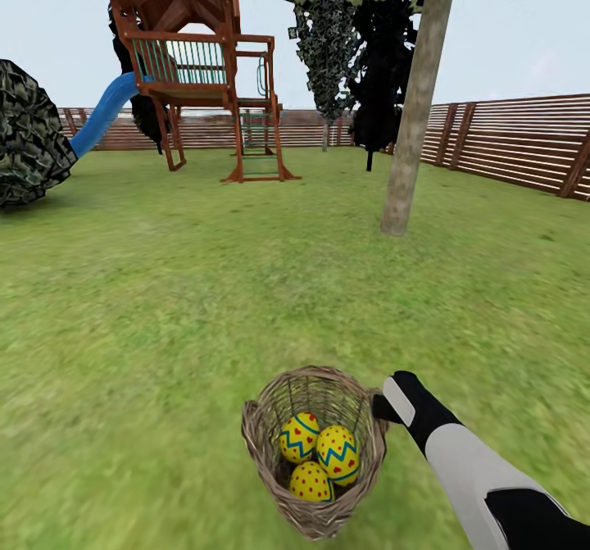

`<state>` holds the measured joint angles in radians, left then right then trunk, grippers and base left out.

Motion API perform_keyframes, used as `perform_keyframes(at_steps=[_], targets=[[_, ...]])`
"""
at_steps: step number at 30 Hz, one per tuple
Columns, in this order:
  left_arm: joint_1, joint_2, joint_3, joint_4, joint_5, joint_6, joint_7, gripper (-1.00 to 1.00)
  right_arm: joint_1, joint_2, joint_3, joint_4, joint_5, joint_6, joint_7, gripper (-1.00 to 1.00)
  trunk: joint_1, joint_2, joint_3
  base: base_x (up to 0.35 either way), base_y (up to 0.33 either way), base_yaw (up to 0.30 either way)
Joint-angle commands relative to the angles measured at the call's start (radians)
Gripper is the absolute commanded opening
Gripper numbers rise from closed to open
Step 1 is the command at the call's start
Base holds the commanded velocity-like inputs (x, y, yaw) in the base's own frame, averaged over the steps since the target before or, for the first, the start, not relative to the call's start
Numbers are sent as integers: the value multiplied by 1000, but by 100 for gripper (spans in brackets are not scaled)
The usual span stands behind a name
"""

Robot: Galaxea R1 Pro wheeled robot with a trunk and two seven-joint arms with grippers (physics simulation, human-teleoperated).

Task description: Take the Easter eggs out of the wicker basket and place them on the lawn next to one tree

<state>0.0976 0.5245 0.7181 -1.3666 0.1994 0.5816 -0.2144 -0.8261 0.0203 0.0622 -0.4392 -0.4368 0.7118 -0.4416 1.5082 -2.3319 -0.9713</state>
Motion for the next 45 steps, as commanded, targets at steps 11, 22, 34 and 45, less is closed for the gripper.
perform_keyframes(at_steps=[11, 22, 34, 45], targets=[[1, 0, 1, -1, 5, 6, -2, 100, -1, 0, 7, -1, -8, 3, -9, -100, -42, 77, 34, 0, 0, 0], [1, 0, 1, -1, 4, 6, -2, 100, -1, 3, 8, -3, -8, 3, -9, -100, -85, 154, 68, 0, 0, 0], [1, 0, 1, 0, 3, 6, -1, 100, 0, 8, 8, -4, -8, 4, -9, -100, -131, 238, 106, 0, 0, 0], [1, 0, 1, 4, 3, 6, -3, 100, -1, 8, 10, -4, -7, 4, 27, -100, -173, 315, 140, 0, 0, 0]])
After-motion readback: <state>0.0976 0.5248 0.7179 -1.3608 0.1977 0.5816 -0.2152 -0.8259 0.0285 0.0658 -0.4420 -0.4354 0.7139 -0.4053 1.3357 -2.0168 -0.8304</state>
